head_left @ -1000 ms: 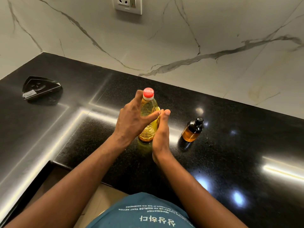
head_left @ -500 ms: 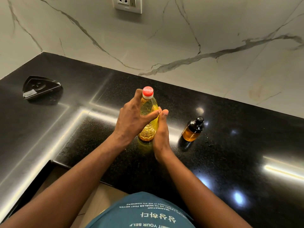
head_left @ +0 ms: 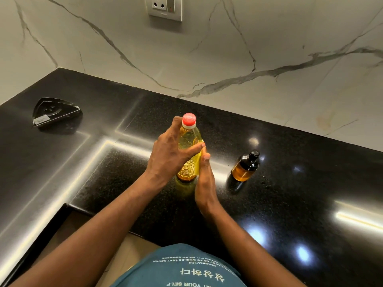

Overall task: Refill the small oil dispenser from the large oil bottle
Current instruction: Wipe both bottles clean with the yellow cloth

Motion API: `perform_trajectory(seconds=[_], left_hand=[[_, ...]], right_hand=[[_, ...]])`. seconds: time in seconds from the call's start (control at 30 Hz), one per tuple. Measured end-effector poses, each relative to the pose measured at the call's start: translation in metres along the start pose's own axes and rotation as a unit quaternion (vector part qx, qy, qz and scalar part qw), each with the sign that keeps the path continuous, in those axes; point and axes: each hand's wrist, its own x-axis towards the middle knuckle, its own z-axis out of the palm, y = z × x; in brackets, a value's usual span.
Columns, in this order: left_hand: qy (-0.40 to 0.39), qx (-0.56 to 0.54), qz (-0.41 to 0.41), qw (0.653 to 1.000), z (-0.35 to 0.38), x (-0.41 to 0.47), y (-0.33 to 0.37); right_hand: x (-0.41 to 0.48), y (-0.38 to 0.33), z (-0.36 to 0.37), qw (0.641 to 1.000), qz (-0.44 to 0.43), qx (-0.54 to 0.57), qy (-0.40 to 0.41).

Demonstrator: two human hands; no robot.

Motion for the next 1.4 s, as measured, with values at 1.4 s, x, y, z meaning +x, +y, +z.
perform_trajectory(seconds=[1.4], left_hand=[[-0.009, 0.020, -0.014, 1.000, -0.002, -0.001, 0.005]], right_hand=[[0.000, -0.025, -0.017, 0.996, 0.076, 0.044, -0.033]])
